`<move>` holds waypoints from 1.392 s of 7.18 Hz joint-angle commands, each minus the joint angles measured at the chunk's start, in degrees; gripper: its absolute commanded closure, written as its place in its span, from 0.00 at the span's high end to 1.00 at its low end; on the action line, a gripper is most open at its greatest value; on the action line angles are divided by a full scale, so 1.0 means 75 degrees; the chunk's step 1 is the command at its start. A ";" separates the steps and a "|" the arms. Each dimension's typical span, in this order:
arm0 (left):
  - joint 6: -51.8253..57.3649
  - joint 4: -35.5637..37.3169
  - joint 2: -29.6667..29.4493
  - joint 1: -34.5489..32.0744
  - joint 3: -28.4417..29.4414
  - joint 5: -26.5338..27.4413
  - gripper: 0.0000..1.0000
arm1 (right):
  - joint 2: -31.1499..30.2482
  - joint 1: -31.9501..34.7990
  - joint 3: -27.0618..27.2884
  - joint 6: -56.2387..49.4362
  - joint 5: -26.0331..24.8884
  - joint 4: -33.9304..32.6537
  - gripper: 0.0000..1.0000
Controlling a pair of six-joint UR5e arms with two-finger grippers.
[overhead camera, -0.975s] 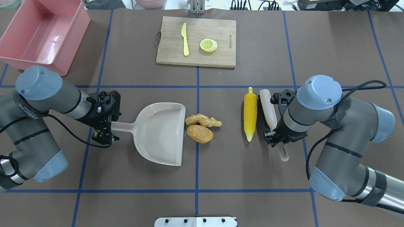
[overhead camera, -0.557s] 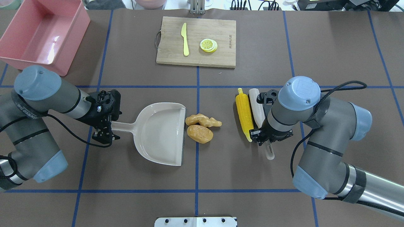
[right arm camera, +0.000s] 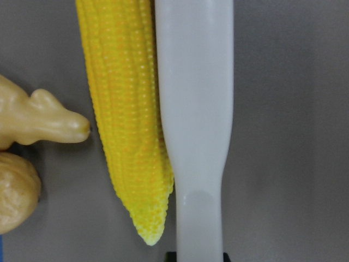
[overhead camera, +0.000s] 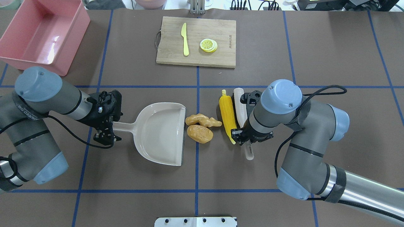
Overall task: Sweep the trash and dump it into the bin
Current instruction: 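Move the brush with the right gripper behind the corn and ginger, then sweep the corn, ginger and potato into the dustpan with the right gripper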
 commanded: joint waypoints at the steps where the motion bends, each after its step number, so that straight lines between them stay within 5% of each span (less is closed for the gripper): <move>1: -0.0023 0.0001 0.0027 0.0019 -0.0019 0.0001 0.95 | 0.0277 -0.0305 -0.0061 0.0720 -0.0063 0.0429 0.00; 10: -0.0058 -0.0432 0.0144 0.0019 -0.0043 -0.0011 0.95 | 0.0806 -0.1327 -0.0623 0.2036 -0.1362 0.2363 0.00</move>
